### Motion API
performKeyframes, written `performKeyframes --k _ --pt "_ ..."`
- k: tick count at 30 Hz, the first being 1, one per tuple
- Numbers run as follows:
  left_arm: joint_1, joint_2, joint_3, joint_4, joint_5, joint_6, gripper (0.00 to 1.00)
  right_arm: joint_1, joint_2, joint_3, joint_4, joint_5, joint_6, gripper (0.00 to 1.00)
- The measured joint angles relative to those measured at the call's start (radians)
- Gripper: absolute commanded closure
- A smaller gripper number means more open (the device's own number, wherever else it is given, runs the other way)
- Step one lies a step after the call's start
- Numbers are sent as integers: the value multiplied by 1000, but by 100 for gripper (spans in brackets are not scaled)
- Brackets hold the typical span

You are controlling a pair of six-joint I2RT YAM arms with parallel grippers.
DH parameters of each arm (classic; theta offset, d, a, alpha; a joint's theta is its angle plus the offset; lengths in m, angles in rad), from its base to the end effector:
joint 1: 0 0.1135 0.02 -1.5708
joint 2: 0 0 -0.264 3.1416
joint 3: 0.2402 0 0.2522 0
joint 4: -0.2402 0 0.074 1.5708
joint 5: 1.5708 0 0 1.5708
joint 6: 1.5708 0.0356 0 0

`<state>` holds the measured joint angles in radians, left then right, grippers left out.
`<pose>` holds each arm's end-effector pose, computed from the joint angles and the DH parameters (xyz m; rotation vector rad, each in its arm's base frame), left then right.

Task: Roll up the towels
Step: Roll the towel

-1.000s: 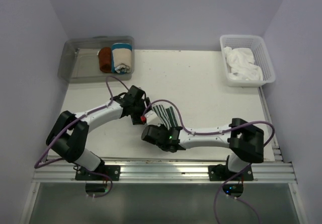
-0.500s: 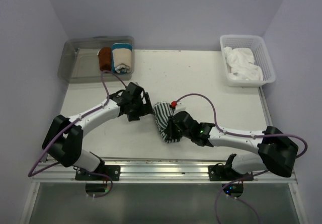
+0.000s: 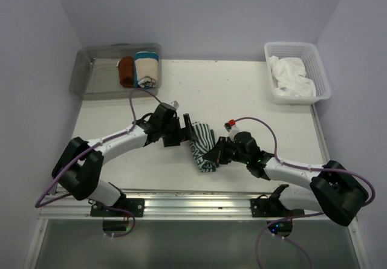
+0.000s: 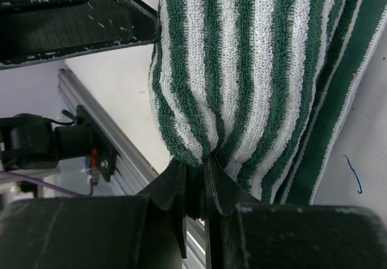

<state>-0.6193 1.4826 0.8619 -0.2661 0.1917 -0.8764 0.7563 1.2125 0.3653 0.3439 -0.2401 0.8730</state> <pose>0.2401 -0.1795 0.1984 -0.2493 2.6347 -0.8268 0.1613 0.1638 0.1645 -0.0296 2.3072 1.1800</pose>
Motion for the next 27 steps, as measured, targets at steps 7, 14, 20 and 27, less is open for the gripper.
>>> performKeyframes --k 7,14,20,27 --pt "-5 48 -10 75 68 6 5 -82 47 -63 156 -171 65 100" --pt "-6 153 -3 134 125 6 22 -135 196 -87 349 -306 129 100" --pt "-10 196 34 168 175 1 63 -143 222 -80 375 -335 127 98" --pt "-12 200 56 159 156 -6 93 -140 142 67 31 -328 -25 60"
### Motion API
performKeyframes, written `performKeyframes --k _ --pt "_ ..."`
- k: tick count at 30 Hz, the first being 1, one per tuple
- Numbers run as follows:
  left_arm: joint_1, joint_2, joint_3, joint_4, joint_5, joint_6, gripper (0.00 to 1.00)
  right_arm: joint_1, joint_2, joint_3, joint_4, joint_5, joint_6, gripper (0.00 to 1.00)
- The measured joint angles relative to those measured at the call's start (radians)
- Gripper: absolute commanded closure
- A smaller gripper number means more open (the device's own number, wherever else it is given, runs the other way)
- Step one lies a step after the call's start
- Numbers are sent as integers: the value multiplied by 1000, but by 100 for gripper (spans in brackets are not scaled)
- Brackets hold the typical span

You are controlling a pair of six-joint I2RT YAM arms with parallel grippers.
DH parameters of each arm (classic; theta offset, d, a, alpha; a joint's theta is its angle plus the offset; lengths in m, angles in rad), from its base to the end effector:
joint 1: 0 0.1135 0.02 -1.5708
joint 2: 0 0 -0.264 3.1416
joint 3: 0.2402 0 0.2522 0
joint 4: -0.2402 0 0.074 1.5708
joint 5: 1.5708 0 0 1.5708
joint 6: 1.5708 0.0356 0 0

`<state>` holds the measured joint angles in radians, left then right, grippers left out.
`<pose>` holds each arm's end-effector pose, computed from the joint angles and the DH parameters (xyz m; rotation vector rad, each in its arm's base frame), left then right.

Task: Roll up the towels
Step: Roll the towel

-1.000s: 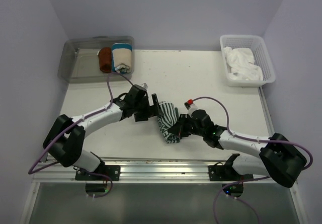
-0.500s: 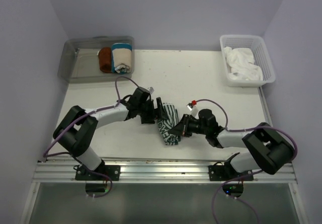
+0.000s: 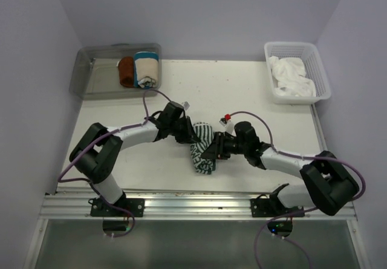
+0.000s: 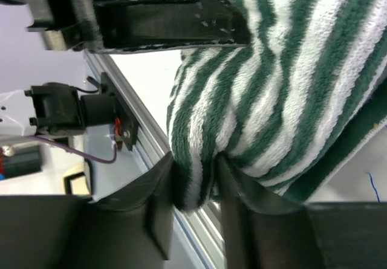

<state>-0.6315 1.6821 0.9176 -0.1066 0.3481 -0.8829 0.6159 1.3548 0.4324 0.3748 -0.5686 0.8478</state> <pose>0.2647 -0.2087 0.1674 -0.1656 2.6832 -1.0152 0.1913 0.1589 0.1582 -0.1114 2.3861 1.3968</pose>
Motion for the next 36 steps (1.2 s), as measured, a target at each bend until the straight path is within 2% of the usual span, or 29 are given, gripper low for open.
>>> performKeyframes --k 3,6,8,9,13,14,17,21,28,31,32,34,36 --pt "-2 -8 7 -32 -29 -13 98 3 -65 62 -162 13 -69 47" --pt "-2 -40 7 -94 -94 -29 96 19 -122 145 -347 87 -149 43" --pt "0 -73 4 -140 -142 -47 94 49 -150 215 -471 180 -204 37" --pt "2 -91 -2 -157 -162 -57 94 84 -156 254 -528 251 -227 32" --pt "16 -143 -39 -207 -218 -99 94 301 -129 413 -708 513 -304 26" --pt "16 -146 -45 -213 -222 -105 95 361 -116 449 -738 571 -318 18" --pt "17 -147 -50 -217 -226 -121 95 502 -69 524 -799 740 -360 15" --pt "17 -147 -50 -219 -228 -129 95 615 39 608 -872 940 -402 11" --pt "17 -147 -50 -222 -230 -129 94 769 291 739 -953 1212 -470 10" --pt "17 -147 -50 -222 -229 -129 93 803 371 768 -973 1300 -488 14" --pt "17 -147 -50 -223 -229 -129 93 807 396 774 -977 1324 -489 18" --pt "17 -147 -50 -223 -229 -129 91 809 439 776 -989 1365 -489 35" --pt "17 -147 -50 -222 -227 -129 88 808 455 771 -995 1386 -481 48"
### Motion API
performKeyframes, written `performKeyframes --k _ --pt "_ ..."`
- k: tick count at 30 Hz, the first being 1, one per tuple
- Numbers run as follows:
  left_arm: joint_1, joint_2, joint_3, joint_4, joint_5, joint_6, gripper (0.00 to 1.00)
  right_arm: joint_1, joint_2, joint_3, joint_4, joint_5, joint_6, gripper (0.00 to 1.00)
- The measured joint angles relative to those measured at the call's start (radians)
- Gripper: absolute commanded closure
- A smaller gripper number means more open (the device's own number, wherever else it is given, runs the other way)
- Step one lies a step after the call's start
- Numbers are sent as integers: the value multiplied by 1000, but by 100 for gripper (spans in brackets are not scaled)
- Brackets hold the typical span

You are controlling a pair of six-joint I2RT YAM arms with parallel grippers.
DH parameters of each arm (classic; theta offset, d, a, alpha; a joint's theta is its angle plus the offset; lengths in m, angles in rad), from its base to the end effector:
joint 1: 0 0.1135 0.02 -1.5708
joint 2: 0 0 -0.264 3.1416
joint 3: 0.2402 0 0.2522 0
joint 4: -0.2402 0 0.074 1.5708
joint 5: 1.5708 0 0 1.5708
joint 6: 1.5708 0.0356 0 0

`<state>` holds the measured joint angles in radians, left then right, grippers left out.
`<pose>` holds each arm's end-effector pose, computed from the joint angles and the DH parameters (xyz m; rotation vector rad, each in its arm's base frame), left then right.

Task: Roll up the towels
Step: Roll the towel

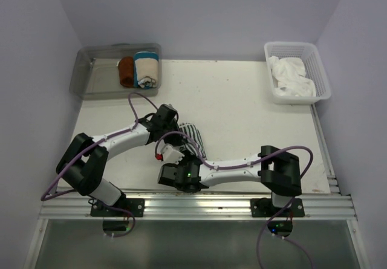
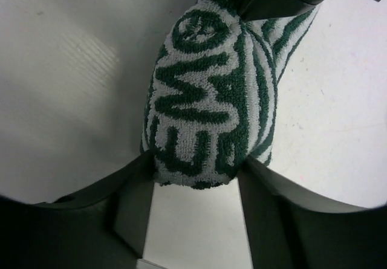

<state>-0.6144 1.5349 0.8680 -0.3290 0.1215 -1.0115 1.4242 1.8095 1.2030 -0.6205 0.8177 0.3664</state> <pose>0.2423 -0.1762 0.1812 -0.4933 2.7024 -0.7046 0.0770 0.3435 0.1871 -1.0037 2.0577 -0.3092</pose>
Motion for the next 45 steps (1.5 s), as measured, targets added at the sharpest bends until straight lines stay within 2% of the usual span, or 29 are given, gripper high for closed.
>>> performKeyframes --k 1,4,8,9,12,18,27,37,45 --pt "0 0 0 0 1 0 85 0 0 -6 1 6 9 62" --pt "0 0 -1 2 5 0 80 -3 -8 -26 13 12 31 82" --pt "0 -1 -6 7 10 0 65 -42 -65 -113 84 -48 25 99" --pt "0 -2 -7 8 11 1 60 -59 -86 -137 102 -71 24 100" --pt "1 -7 -11 6 13 1 54 -135 -188 -230 179 -186 26 100" --pt "5 -71 -19 -7 0 7 34 -266 -382 -388 319 -402 53 100" --pt "11 -92 -14 -37 -21 30 7 -409 -453 -439 411 -657 112 100" --pt "13 -90 -18 5 -4 55 2 -528 -441 -485 528 -890 198 100" --pt "14 -48 -77 146 43 62 0 -575 -425 -528 623 -999 253 100"
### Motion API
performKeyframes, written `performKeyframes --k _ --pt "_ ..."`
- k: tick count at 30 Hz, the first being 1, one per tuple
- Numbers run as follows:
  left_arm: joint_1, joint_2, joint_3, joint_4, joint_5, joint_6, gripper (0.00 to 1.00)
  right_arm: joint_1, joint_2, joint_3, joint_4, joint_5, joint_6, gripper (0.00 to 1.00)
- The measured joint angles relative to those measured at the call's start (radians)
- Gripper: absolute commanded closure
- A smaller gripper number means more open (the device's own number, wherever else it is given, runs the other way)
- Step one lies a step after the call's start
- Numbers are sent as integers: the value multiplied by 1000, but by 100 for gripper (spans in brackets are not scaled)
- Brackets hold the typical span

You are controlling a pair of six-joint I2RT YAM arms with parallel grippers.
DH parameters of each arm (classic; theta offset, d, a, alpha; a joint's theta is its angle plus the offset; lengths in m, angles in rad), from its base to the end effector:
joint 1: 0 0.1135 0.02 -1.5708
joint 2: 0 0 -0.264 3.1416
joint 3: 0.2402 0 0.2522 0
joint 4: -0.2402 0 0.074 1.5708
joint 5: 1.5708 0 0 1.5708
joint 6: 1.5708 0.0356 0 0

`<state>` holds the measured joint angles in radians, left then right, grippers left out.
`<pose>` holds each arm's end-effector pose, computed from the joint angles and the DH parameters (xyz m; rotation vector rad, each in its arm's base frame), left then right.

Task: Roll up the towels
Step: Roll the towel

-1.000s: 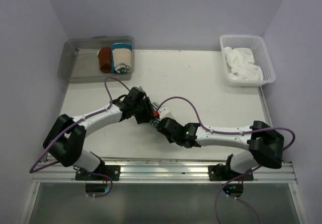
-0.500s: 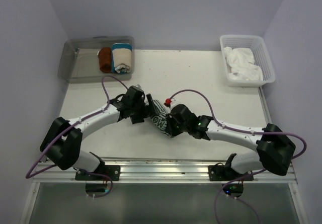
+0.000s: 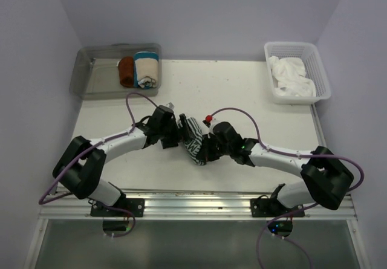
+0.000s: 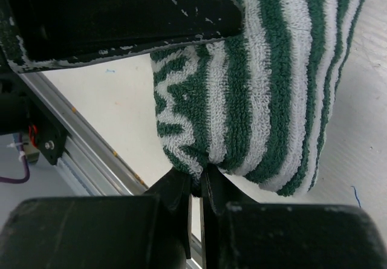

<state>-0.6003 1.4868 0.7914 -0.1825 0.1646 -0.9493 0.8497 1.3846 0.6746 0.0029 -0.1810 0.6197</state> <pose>0.2394 -0.1709 0.1817 -0.3806 2.6114 -0.8217 0.1793 0.2137 0.1879 -0.3840 2.4291 0.9246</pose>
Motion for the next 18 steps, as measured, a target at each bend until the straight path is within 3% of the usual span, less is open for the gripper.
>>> performKeyframes --k 13,16,18 --pt "-2 117 43 92 45 11 7 -84 44 -88 195 -151 90 100" --pt "-6 140 63 91 48 11 16 -89 47 -103 228 -160 103 100" --pt "-11 157 74 92 49 11 30 -91 53 -108 242 -169 107 100"
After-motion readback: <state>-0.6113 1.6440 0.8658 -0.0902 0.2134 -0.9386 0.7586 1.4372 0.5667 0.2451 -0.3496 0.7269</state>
